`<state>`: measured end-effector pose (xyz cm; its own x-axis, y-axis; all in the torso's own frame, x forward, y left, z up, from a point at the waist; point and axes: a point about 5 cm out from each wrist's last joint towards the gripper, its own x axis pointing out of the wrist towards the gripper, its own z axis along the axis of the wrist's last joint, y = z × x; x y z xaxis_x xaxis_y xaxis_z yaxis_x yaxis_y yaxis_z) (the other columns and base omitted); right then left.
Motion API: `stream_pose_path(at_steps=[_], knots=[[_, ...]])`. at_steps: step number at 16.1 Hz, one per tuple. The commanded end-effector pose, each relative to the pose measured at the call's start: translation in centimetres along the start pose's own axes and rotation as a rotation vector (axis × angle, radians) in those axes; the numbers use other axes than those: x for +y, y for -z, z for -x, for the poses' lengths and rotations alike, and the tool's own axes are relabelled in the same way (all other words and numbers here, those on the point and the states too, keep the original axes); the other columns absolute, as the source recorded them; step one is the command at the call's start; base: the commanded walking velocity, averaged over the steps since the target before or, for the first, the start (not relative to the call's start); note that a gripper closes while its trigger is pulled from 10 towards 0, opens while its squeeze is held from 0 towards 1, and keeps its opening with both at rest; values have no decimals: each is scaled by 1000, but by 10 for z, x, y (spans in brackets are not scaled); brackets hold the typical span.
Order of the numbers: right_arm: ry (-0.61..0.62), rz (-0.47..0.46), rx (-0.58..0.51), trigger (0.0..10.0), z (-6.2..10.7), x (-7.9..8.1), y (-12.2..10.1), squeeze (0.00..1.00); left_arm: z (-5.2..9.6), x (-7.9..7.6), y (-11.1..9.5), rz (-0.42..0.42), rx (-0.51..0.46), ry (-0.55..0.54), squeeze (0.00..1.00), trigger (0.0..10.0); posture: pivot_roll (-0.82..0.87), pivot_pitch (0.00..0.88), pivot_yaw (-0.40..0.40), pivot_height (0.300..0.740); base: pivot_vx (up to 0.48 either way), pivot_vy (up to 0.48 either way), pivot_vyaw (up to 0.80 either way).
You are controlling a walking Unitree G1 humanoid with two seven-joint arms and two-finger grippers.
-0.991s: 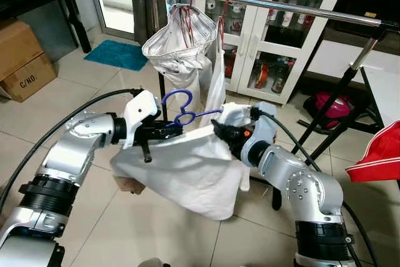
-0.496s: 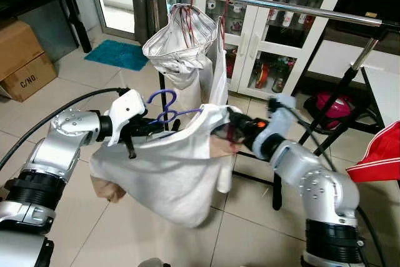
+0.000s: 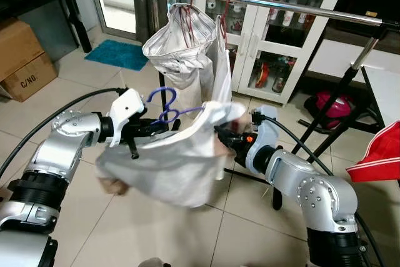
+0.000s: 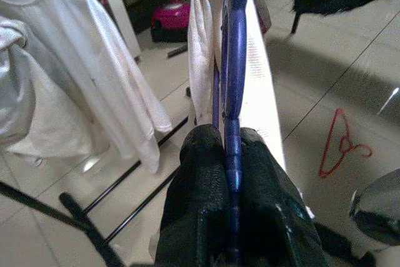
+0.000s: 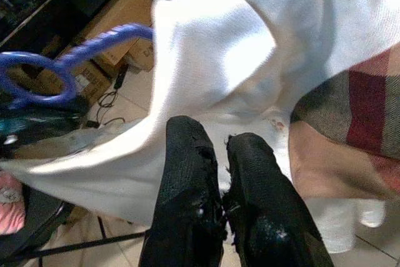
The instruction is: Hang hanger
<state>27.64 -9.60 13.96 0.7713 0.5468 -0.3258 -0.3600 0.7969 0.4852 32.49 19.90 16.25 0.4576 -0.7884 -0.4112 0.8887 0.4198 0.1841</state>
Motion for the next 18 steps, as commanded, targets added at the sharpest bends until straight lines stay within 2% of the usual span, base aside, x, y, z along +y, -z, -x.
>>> stream_pose_path(at_steps=[1, 4, 7, 11, 14, 15, 18], knots=[[15, -6, -17, 10000, 1, -2, -3, 1000, 1, 1, -11, -12, -49, 10, 0, 0, -25, 0, 2, 740, 0, 0, 0], [-18, -50, -70, 10000, 1, 3, -12, 1000, 2, -1, -8, -1, -38, 18, 0, 0, -24, 0, 3, 740, 0, 0, 0], [-59, -59, -75, 10000, 1, 10, -14, 1000, 1, -2, -8, 2, -30, 24, 0, 0, -27, 0, 9, 740, 0, 0, 0], [-111, -47, -52, 10000, -2, 21, -12, 1000, -5, -5, -10, -5, -29, 49, 0, 0, -27, 0, 12, 740, 0, 0, 0], [-96, -13, -30, 10000, -8, 24, -10, 1000, -10, -7, -11, -10, -31, 56, 0, 0, -27, 0, 12, 740, 0, 0, 0], [-83, 9, -4, 10000, -12, 25, -7, 0, -15, -10, -13, -14, -37, 69, 0, 0, -26, 0, 12, 740, 0, 0, 0], [-53, 14, 1, 10000, -18, 24, -7, 0, -22, -15, -16, -18, -47, 92, 0, 0, -27, 0, 11, 740, 0, 0, 0]])
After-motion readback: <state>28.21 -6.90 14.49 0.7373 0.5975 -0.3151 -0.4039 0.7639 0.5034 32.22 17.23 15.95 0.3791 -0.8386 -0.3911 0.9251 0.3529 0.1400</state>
